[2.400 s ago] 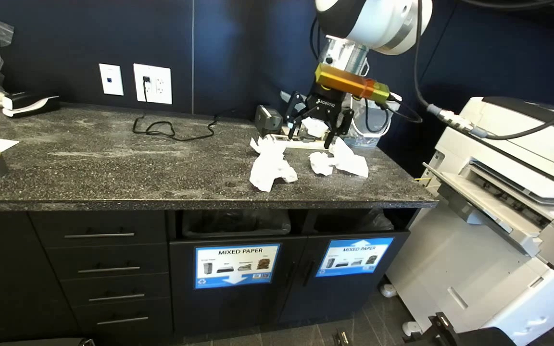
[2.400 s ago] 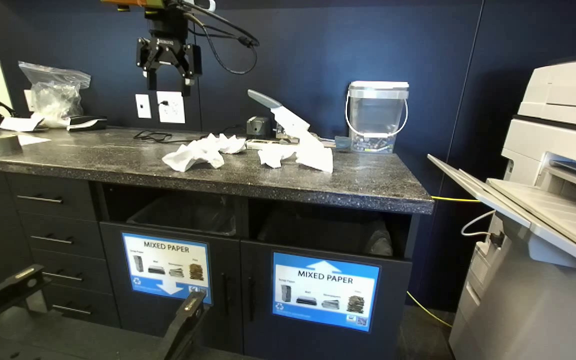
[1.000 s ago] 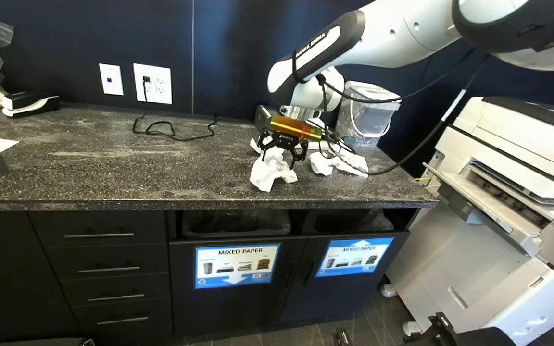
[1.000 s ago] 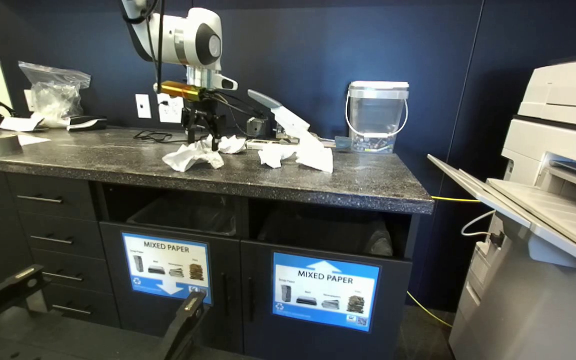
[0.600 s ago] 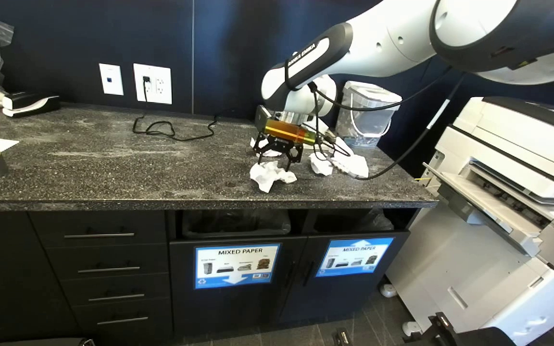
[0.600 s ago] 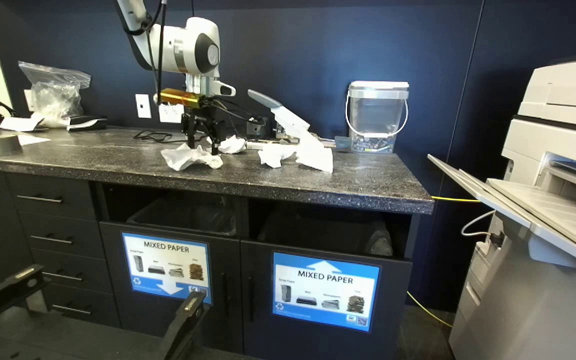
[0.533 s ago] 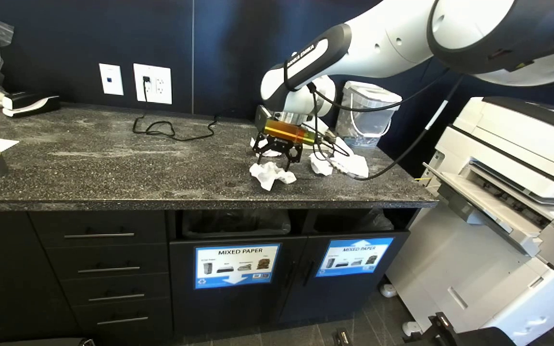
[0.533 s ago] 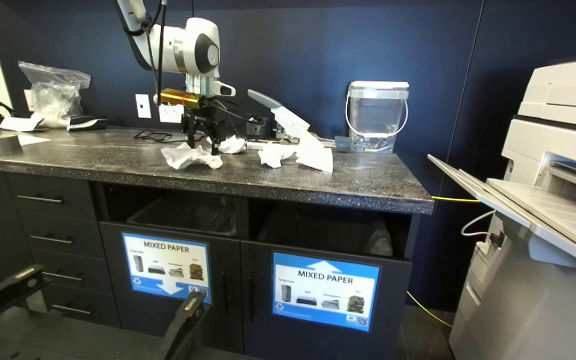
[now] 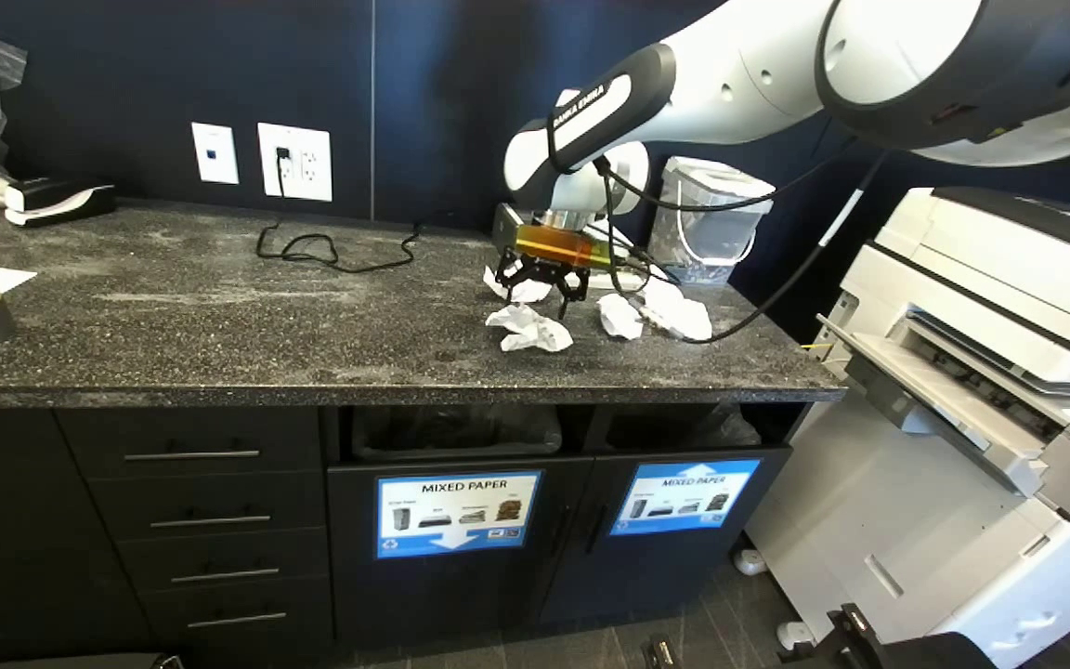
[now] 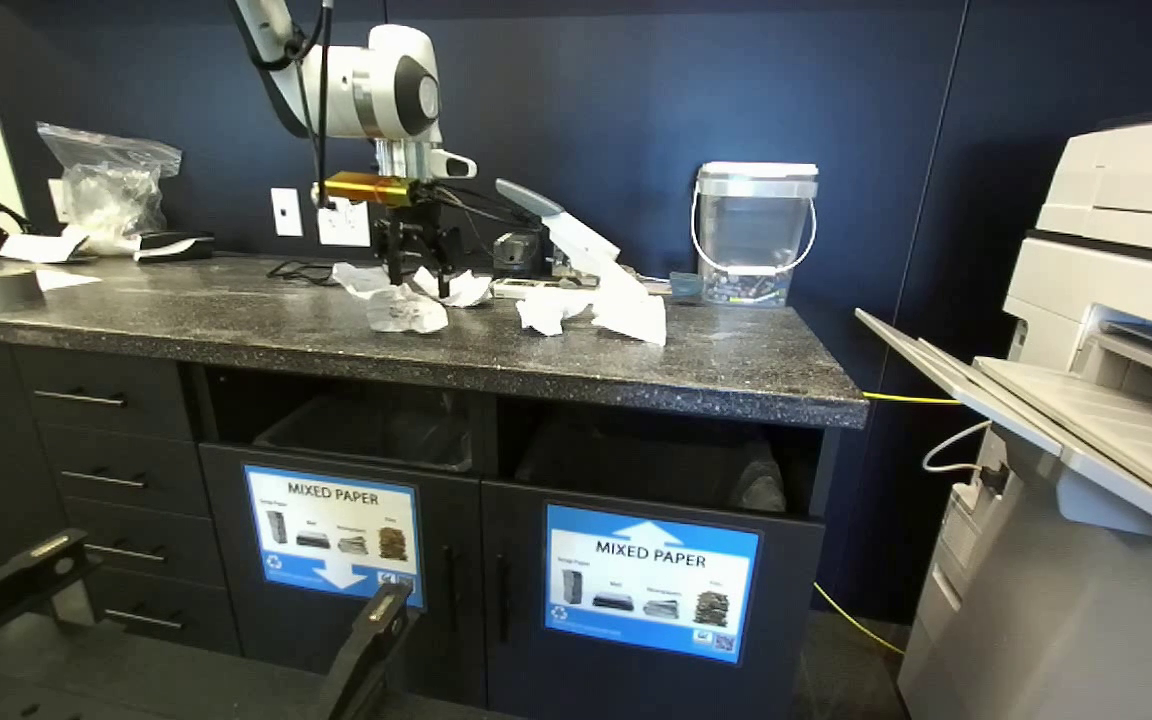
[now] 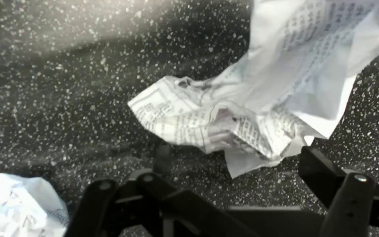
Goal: Pick up the papers from the counter and throw them in the bin
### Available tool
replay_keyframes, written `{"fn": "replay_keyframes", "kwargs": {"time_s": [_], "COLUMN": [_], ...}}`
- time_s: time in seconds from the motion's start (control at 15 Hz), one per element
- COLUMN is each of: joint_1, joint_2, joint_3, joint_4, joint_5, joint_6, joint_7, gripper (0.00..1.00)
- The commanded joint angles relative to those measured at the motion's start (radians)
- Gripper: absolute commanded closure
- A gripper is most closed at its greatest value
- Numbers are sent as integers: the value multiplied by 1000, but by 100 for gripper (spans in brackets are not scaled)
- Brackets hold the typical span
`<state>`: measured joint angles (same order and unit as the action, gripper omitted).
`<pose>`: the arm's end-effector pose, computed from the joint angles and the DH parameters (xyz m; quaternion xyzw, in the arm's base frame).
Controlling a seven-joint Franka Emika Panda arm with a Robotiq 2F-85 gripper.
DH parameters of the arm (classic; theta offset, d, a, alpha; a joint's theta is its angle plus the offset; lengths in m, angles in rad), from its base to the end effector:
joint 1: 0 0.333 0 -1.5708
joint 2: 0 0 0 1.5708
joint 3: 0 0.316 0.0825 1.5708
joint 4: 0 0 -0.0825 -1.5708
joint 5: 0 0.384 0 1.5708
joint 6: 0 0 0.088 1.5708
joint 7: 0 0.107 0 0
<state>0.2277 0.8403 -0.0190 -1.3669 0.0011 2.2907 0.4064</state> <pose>0.7281 0.1574 0.2213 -0.9945 0.0955 -0.0418 0.0065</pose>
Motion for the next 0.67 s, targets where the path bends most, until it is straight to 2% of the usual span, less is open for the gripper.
{"fn": "replay_keyframes", "kwargs": {"time_s": [0.0,0.13,0.33,0.6], "joint_1": [26,22,-1,-32], "joint_2": [-22,-32,-29,5], "joint_3": [-41,-39,-11,9], "joint_4": [36,57,134,242], "joint_5": [-50,-51,20,132], "joint_6": [-38,-113,-340,-532], "joint_7": [24,28,92,202], "gripper": [0,0,0,0]}}
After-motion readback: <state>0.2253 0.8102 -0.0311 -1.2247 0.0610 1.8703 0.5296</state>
